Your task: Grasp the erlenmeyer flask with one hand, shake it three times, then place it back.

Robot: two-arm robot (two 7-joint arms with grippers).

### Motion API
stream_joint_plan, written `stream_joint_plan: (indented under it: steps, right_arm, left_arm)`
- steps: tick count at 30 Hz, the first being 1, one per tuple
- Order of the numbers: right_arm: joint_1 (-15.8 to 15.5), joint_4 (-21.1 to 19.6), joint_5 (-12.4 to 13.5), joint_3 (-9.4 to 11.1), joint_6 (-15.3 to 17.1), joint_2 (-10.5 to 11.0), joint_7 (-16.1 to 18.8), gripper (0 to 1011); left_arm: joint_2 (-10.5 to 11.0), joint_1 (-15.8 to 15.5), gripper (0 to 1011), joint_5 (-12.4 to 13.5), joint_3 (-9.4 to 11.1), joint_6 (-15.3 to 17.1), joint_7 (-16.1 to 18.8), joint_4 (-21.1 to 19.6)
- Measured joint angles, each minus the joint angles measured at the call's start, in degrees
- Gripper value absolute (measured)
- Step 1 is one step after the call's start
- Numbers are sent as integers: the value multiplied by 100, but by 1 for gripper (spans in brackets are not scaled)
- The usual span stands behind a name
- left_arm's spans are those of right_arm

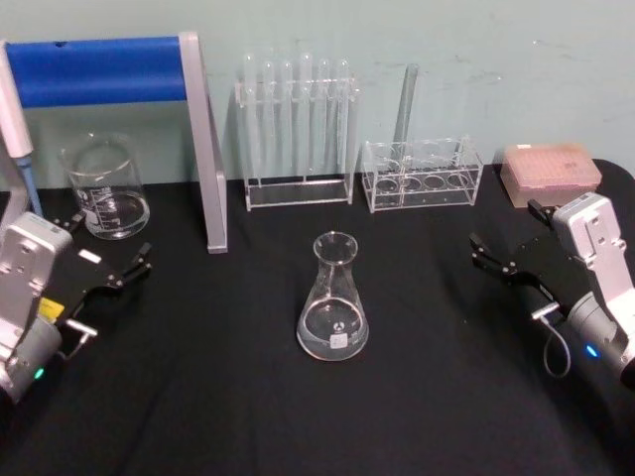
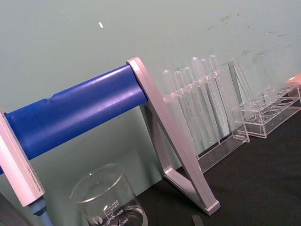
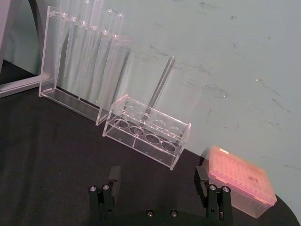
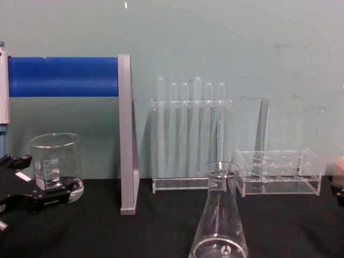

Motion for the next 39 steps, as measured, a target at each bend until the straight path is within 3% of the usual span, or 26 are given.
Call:
stream_joint_plan:
  steps: [39]
  right_arm:
    - [-1,0,1,0,0,0,0,1000]
  left_arm:
    - [0,0,1001,0,0,0,0,0]
